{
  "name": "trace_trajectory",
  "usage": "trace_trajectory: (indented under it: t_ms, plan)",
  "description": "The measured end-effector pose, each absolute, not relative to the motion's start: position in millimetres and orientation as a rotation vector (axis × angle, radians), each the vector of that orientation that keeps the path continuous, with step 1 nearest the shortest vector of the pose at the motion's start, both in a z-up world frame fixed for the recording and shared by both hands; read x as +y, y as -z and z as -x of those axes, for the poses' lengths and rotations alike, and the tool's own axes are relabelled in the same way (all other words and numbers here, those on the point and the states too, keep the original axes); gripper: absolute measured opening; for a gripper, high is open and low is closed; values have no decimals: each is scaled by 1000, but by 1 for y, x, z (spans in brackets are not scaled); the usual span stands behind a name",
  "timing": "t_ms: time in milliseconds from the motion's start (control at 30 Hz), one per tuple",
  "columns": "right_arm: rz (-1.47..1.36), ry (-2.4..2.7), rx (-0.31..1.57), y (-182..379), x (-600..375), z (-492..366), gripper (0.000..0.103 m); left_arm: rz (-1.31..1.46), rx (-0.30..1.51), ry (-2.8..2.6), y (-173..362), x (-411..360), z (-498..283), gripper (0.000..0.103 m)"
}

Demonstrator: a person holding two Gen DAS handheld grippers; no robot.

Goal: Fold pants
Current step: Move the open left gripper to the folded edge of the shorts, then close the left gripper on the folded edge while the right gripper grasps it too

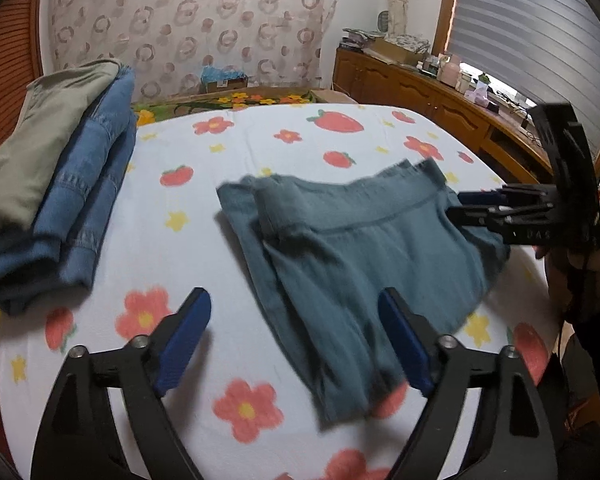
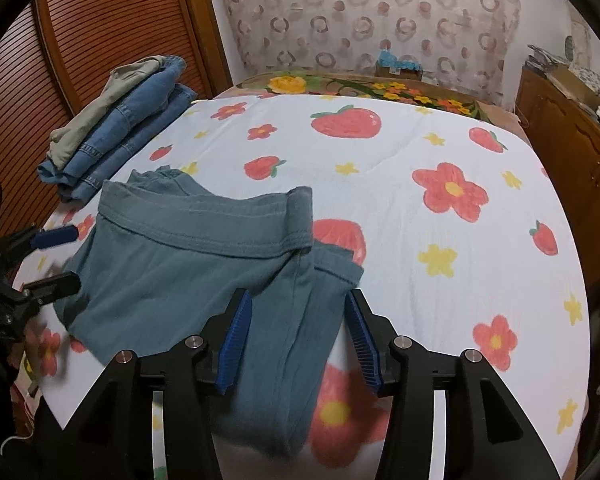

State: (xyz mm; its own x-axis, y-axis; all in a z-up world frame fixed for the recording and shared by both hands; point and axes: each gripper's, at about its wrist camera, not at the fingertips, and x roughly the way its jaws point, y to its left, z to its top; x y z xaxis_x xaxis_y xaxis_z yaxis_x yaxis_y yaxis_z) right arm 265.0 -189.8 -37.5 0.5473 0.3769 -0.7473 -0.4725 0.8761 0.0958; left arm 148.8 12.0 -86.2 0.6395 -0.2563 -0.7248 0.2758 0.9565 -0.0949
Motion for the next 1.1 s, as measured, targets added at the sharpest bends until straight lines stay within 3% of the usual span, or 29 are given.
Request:
trace_trajectory:
  t_ms: [500, 1100]
  plan:
    - [173, -480, 837, 42, -179, -281, 53, -28, 865, 299, 92, 20, -213, 88]
    - [194, -487, 822, 43, -179, -278, 55, -11, 897, 336, 103, 21, -221, 91]
